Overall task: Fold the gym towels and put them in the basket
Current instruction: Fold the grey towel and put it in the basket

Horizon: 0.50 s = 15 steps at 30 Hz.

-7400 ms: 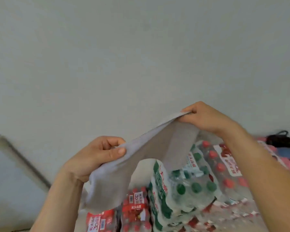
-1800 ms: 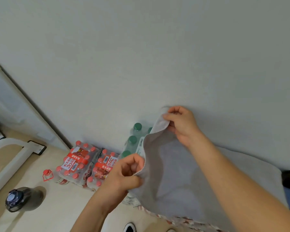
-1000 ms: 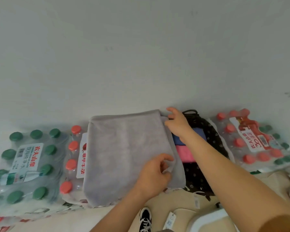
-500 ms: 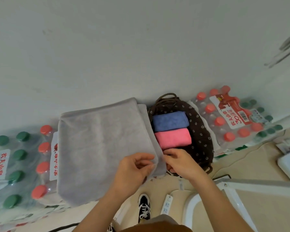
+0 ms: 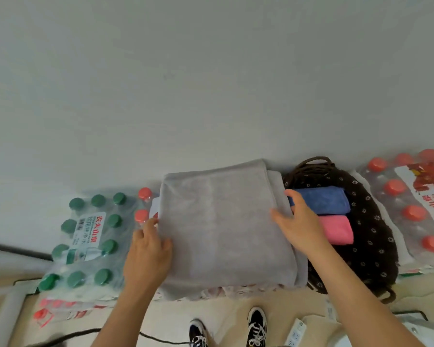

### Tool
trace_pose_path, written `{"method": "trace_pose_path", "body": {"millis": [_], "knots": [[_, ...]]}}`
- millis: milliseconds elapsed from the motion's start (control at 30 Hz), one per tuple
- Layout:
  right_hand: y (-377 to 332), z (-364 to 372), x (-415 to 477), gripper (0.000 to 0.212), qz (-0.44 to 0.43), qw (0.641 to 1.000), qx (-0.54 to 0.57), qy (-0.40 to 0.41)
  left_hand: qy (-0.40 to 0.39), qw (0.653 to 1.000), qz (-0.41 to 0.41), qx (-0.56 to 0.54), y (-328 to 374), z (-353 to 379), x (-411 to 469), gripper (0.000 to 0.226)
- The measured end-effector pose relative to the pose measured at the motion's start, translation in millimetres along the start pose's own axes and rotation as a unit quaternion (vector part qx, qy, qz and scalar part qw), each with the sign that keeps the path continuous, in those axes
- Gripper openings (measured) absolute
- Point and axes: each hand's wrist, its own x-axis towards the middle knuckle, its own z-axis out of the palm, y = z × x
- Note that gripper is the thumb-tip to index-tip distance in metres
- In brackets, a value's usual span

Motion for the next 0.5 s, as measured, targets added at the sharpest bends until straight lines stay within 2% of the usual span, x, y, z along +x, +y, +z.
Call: {"method": "trace_pose_path", "body": {"millis": [167,300,433,500], "knots": [[4,11,-10,0.056,-0.027,0.998,-0.051,0.034,-0.013,0.999,-0.022,-0.037,-2,0,-14,0.047],[-5,18,-16,0.043,-0.099,0.99,-0.083,0.061,-0.092,0.992,-0.04,-0.081,-7,-9,-1,0.049],[-18,28,-25,0.045,-0.083,0.995,-0.03,0.04,-0.139,0.985,-0.033,-0.092,-22,-23,0,0.059],[-18,34,-34,0.046,-0.077,0.996,-0.025,0.032,-0.195,0.973,-0.041,-0.116,-32,-32,-5,0.064]]}}
